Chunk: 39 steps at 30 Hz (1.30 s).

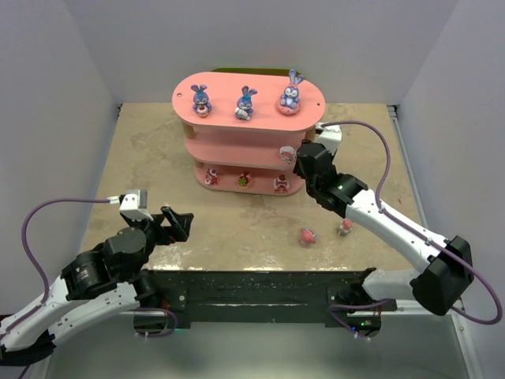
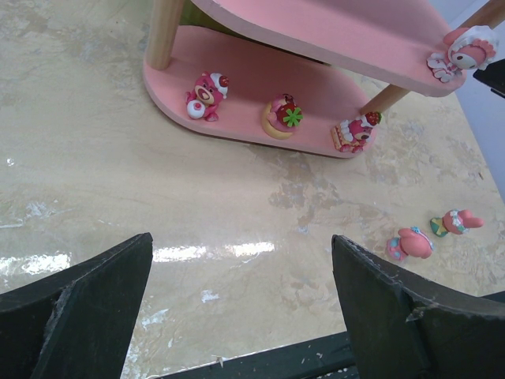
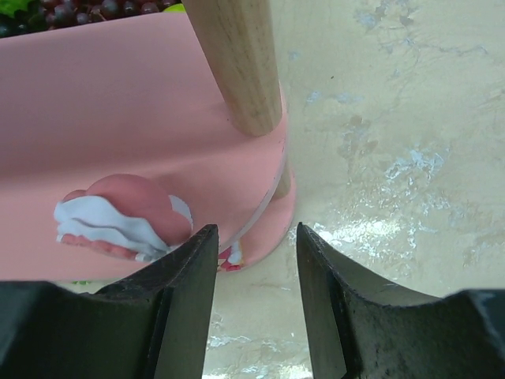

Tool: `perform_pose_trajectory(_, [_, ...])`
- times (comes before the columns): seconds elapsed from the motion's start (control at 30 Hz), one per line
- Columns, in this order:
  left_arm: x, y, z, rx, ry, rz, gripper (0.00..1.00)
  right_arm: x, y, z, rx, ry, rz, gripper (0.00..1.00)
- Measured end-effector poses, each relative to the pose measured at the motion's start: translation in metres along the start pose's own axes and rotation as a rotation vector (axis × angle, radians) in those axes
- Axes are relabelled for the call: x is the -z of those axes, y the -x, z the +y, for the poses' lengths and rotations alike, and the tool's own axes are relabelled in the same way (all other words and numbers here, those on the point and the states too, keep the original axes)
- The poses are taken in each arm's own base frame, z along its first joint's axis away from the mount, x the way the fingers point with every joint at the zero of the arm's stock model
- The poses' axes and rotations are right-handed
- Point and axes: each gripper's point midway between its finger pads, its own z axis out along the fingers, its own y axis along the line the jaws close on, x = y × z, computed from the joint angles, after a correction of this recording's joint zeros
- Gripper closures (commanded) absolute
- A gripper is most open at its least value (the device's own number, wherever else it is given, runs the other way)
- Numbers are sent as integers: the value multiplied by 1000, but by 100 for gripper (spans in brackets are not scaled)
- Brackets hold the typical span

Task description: Place and organize the plastic toys onto the shelf

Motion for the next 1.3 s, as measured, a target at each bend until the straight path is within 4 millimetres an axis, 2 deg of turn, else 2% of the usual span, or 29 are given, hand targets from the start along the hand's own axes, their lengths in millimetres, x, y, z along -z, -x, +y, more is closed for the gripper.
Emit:
perform_pose_trajectory(0.37, [0, 0, 0, 0, 0, 0, 0, -17, -4, 2, 5, -4, 6, 53])
perform_pose_trajectory(0.53, [0, 0, 0, 0, 0, 0, 0, -25, -9, 1, 13, -17, 16, 57])
perform_pose_trajectory(0.73, [0, 0, 0, 0, 0, 0, 0, -29, -6, 2, 3, -21, 8, 62])
perform_pose_trajectory(1.07, [0, 0, 0, 0, 0, 0, 1, -33, -3, -4, -7, -37, 4, 63])
perform_pose_trajectory(1.3, [0, 0, 0, 0, 1, 0, 0, -41, 1, -1, -17, -41, 2, 64])
